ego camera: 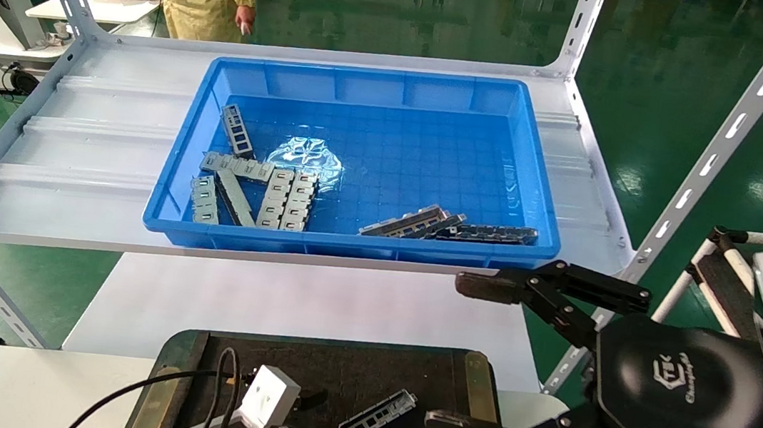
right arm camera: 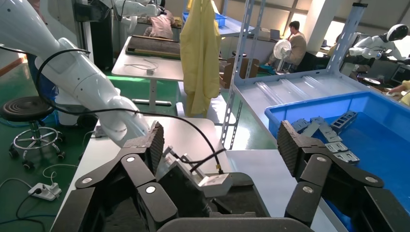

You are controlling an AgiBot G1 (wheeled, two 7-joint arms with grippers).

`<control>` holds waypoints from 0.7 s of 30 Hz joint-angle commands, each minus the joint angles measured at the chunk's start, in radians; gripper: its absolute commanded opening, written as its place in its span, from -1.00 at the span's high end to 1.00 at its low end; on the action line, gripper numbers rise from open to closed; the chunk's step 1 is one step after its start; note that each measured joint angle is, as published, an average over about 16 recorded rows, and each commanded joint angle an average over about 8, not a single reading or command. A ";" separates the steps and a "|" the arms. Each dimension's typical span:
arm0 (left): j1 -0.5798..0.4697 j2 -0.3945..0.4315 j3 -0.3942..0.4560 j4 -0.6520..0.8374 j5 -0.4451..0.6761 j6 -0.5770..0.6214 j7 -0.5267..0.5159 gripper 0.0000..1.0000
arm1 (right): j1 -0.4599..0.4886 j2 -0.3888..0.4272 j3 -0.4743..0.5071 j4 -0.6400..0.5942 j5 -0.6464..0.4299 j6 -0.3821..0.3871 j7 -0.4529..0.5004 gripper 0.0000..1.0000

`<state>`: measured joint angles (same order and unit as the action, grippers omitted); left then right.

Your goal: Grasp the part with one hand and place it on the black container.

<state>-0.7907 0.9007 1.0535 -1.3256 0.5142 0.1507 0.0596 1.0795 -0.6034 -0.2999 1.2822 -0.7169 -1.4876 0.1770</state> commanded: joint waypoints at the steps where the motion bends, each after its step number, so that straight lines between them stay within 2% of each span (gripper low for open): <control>1: 0.002 -0.023 -0.025 -0.001 0.004 0.062 0.010 -1.00 | 0.000 0.000 0.000 0.000 0.000 0.000 0.000 -1.00; 11: 0.001 -0.073 -0.139 0.074 -0.024 0.367 0.124 -1.00 | 0.000 0.000 -0.001 0.000 0.000 0.000 0.000 -1.00; 21: -0.053 -0.099 -0.174 0.180 -0.031 0.613 0.197 -1.00 | 0.000 0.000 -0.001 0.000 0.001 0.000 -0.001 -1.00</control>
<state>-0.8447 0.8014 0.8829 -1.1517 0.4846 0.7569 0.2502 1.0798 -0.6029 -0.3010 1.2822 -0.7161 -1.4871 0.1764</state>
